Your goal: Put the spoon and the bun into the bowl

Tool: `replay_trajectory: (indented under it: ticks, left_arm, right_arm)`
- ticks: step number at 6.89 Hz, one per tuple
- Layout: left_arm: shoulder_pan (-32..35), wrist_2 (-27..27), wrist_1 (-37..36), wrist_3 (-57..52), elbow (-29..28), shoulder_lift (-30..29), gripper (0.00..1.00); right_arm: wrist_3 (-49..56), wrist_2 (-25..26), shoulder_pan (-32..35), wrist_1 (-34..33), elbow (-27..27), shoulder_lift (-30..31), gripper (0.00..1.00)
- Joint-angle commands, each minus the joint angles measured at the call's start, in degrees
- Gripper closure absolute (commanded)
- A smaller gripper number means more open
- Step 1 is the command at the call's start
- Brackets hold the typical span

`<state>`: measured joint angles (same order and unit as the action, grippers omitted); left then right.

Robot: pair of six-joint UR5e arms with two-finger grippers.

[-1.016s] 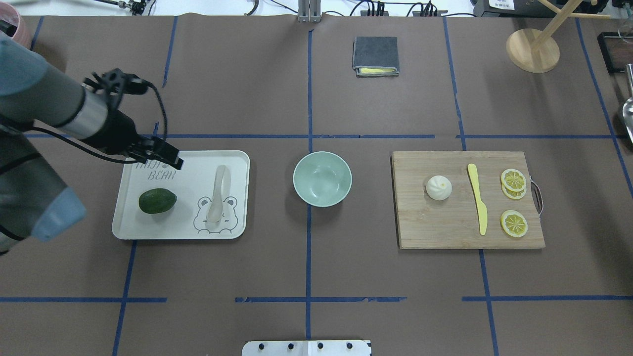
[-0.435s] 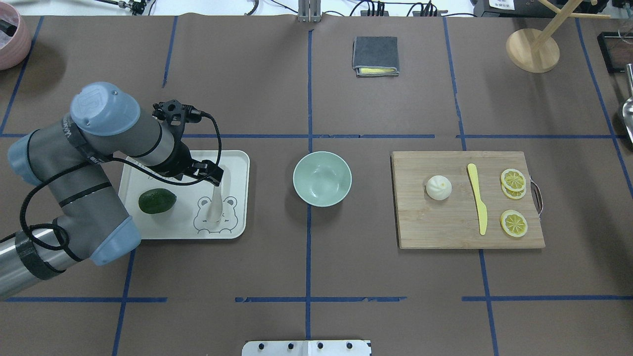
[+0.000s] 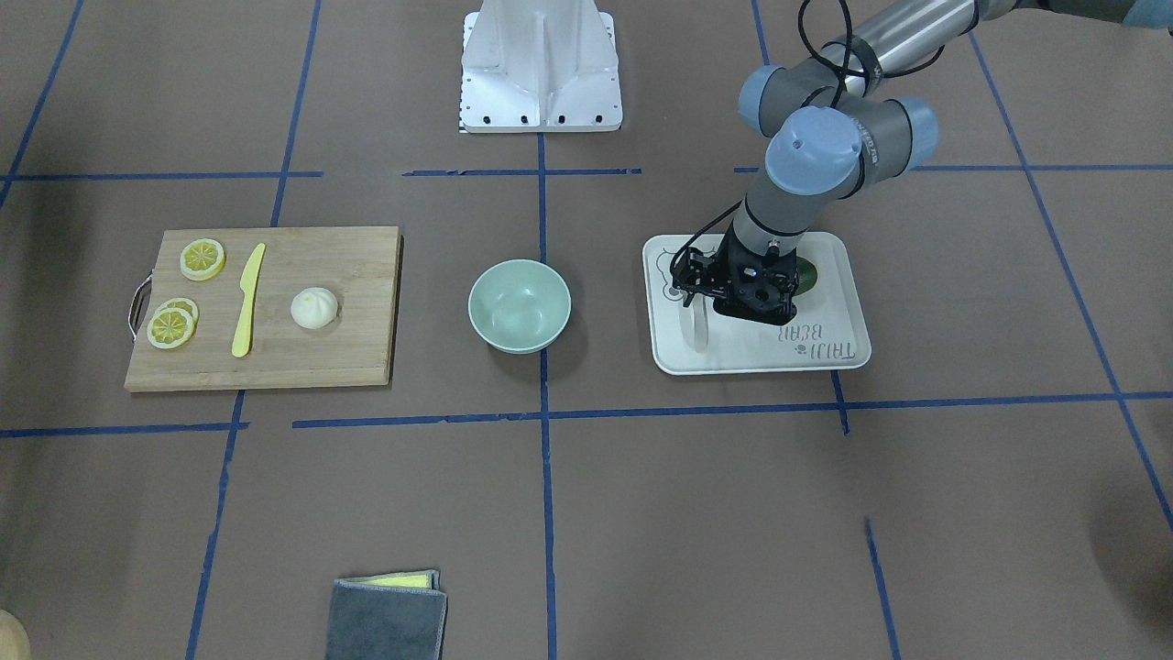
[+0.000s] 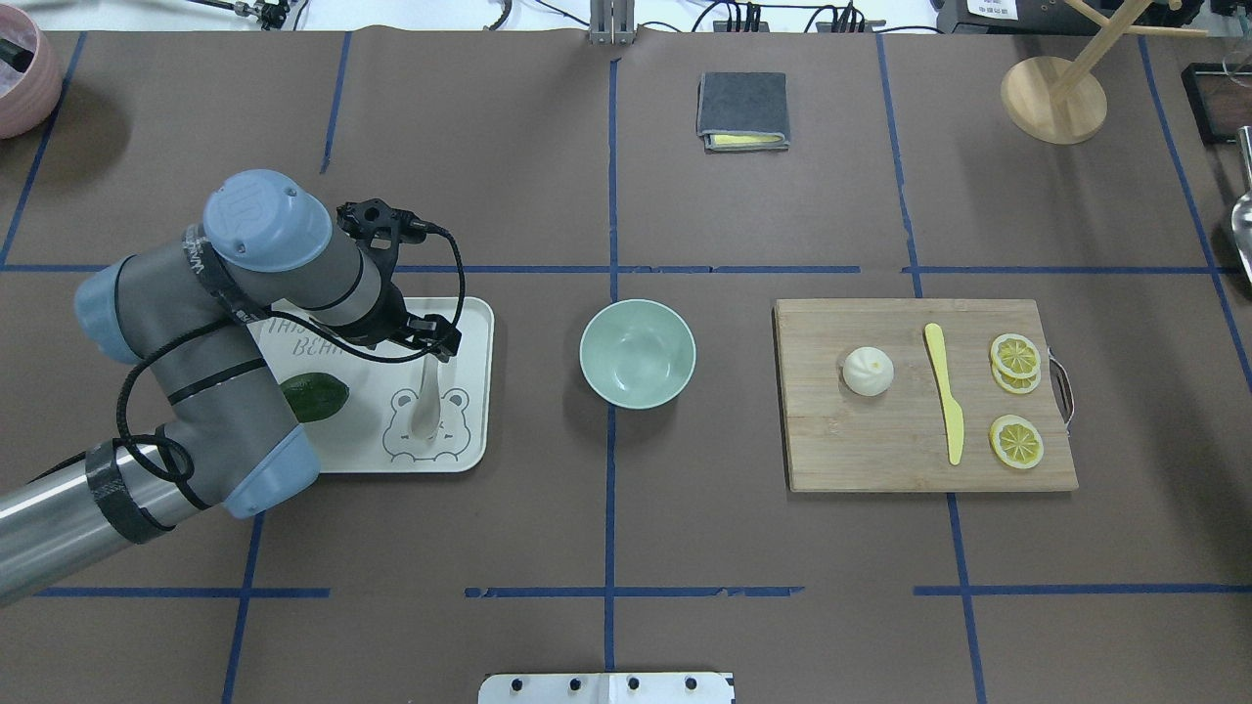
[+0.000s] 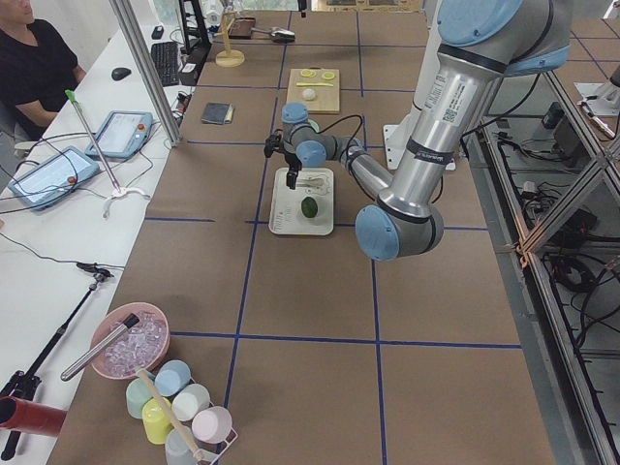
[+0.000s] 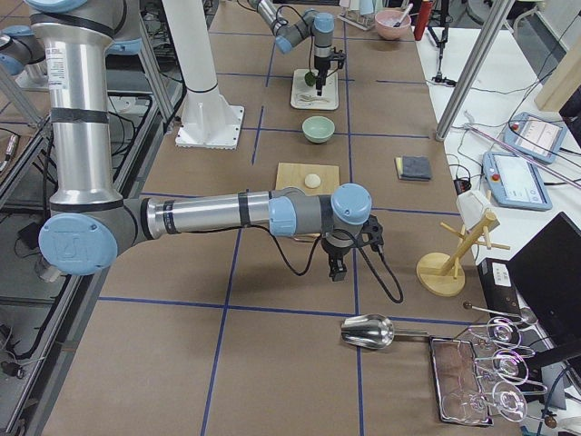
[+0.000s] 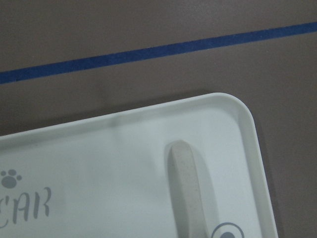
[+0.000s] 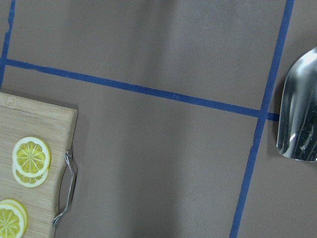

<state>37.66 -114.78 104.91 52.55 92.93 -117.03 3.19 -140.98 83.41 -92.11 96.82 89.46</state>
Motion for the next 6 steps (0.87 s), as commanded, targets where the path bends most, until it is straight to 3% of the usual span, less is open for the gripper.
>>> replay_trajectory:
  ticks: [1, 3, 5, 6]
  left_arm:
    - [-0.2, 0.3, 0.2, -0.1, -1.4, -1.1, 0.09]
    - [-0.3, 0.3, 0.2, -0.1, -3.1, -2.2, 0.17]
    - [-0.6, 0.3, 0.2, -0.2, -4.1, -2.9, 0.18]
    - [-0.7, 0.3, 0.2, -0.2, -4.1, -2.9, 0.27]
  right_arm:
    - [0.1, -0.9, 0.0, 0.0, -0.2, 0.0, 0.00]
    - [0.1, -0.8, 0.0, 0.0, -0.2, 0.0, 0.00]
    - [0.0, -0.9, 0.0, 0.0, -0.2, 0.0, 0.00]
    - [0.1, -0.9, 0.0, 0.0, -0.4, 0.0, 0.00]
